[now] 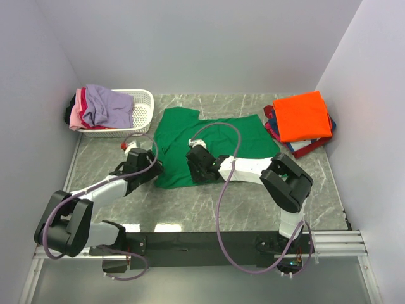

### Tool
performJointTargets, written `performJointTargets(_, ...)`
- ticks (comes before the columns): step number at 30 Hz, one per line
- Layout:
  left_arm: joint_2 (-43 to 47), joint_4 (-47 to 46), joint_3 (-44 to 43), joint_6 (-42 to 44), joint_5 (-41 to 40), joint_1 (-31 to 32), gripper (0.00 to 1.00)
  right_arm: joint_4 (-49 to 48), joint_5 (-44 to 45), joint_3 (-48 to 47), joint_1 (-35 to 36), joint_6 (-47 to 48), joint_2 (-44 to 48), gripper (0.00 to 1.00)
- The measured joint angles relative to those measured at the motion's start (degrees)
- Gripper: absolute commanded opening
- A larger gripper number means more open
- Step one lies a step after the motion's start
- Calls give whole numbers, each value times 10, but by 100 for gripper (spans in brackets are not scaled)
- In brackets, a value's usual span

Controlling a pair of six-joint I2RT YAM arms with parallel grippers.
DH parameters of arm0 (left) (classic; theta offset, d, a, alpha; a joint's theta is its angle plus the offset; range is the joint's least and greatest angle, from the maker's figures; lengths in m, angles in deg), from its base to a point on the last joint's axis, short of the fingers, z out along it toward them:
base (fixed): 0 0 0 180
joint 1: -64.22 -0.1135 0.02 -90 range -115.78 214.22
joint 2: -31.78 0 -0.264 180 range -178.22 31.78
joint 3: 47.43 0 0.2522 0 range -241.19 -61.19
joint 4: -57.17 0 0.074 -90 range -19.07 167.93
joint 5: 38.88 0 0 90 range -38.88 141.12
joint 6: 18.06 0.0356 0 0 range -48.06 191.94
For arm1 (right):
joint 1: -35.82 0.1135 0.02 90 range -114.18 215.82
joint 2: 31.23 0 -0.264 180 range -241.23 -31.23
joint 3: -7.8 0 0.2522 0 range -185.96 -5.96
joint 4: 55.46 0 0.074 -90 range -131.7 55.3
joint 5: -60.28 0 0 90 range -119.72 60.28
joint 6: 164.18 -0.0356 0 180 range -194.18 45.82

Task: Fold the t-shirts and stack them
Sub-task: Fold the tshirt

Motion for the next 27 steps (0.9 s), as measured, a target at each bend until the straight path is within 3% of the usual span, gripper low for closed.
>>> performJointTargets(20, 18, 64, -25, -17, 5, 91, 72, 9, -2, -7, 0, 5, -4, 45)
performJointTargets(27, 21, 103, -25, -17, -40, 91, 60, 10, -2, -8, 0, 5, -4, 45)
